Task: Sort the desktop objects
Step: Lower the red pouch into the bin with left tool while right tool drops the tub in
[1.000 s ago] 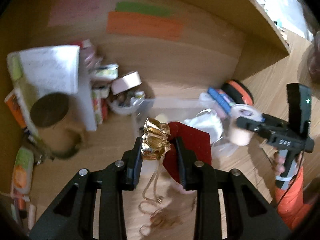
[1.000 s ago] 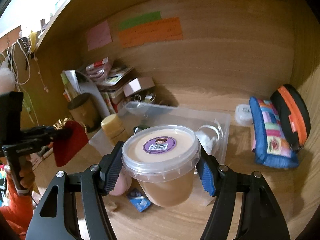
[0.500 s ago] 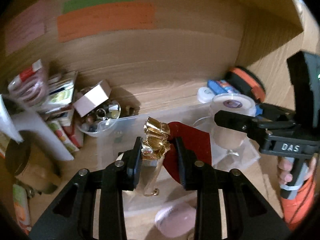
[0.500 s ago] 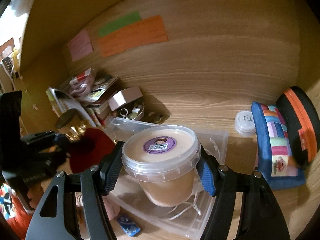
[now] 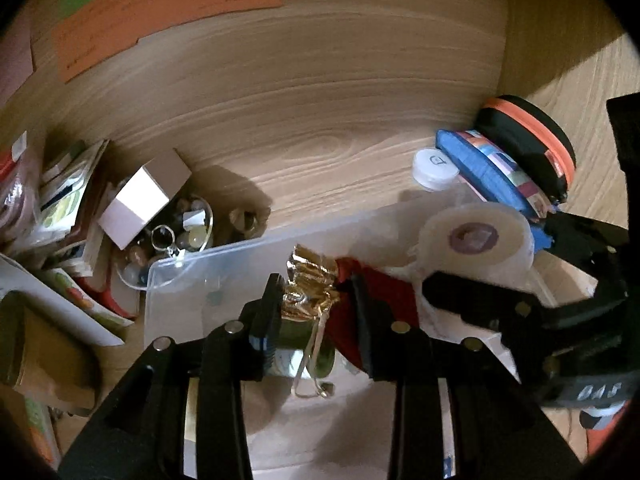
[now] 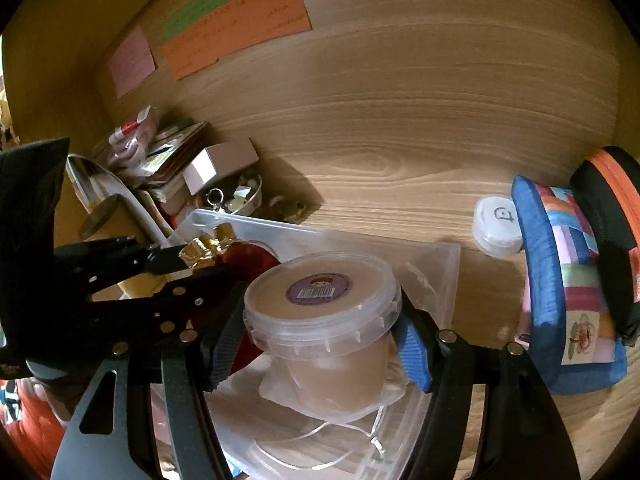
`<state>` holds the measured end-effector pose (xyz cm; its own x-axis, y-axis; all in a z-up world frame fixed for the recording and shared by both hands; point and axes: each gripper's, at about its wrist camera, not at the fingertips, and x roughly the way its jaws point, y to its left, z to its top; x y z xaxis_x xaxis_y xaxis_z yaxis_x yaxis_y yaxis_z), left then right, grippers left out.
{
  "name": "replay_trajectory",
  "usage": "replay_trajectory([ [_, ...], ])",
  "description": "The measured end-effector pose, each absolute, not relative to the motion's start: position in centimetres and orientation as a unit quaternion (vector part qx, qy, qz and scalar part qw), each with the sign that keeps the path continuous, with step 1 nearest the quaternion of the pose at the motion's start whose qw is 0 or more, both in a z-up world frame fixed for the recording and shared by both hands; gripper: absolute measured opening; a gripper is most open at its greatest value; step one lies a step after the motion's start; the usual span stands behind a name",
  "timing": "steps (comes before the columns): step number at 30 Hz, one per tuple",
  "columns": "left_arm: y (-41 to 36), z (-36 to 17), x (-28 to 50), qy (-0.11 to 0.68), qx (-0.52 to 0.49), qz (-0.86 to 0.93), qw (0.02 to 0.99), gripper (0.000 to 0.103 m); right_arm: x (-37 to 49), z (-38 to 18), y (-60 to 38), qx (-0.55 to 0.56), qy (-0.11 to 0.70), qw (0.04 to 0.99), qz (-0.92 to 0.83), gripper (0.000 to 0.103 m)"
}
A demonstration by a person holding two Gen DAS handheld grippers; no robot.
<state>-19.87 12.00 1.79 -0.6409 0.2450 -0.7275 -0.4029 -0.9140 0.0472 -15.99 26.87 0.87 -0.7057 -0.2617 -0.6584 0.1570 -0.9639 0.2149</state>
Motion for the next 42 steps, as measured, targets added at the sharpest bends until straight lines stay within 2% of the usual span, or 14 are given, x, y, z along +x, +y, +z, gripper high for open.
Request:
replay_trajectory([
  [2, 12.2, 1.5, -19.8, 0.120, -0.378, 0.902, 0.169, 0.036, -16.0, 0.8, 26.6, 0.365, -0.064, 0.110, -0.922, 0.065],
  [6, 11.7, 1.1, -19.9, 0.120, -0.374, 0.906, 0.158, 0.051, -15.9, 0.8, 26.3, 0.362, -0.060, 0.104, -0.924, 0.065],
  [10, 11.6, 0.9, -19.7, 0.124, -0.370, 0.908, 0.152, 0.053, -16.0, 0.6, 26.0, 0.363, -0.057, 0.104, -0.924, 0.066],
  [14, 11.4, 1.0, -19.4, 0.120, -0.367, 0.909, 0.155, 0.060, -15.7, 0.8, 25.8, 0.361, -0.044, 0.100, -0.926, 0.068],
  [17, 11.6, 1.0, -19.2, 0.121, -0.366, 0.909, 0.159, 0.062, -15.0, 1.6, 25.9, 0.344, -0.044, 0.107, -0.932, 0.069],
  [20, 11.9, 0.9, -19.2, 0.127, -0.364, 0.909, 0.160, 0.062, -14.3, 2.3, 25.8, 0.324, -0.037, 0.102, -0.940, 0.078],
  [29, 11.3, 1.7, -19.3, 0.106, -0.368, 0.908, 0.172, 0.064, -14.2, 2.7, 26.1, 0.315, -0.049, 0.101, -0.942, 0.078],
  [37, 9.8, 4.0, -17.2, 0.088, -0.347, 0.920, 0.162, 0.076, -13.8, 3.5, 26.6, 0.314, -0.066, 0.114, -0.940, 0.078],
  [42, 7.8, 5.6, -15.1, 0.081, -0.327, 0.930, 0.149, 0.090, -12.2, 5.0, 25.7, 0.302, -0.052, 0.121, -0.944, 0.078],
])
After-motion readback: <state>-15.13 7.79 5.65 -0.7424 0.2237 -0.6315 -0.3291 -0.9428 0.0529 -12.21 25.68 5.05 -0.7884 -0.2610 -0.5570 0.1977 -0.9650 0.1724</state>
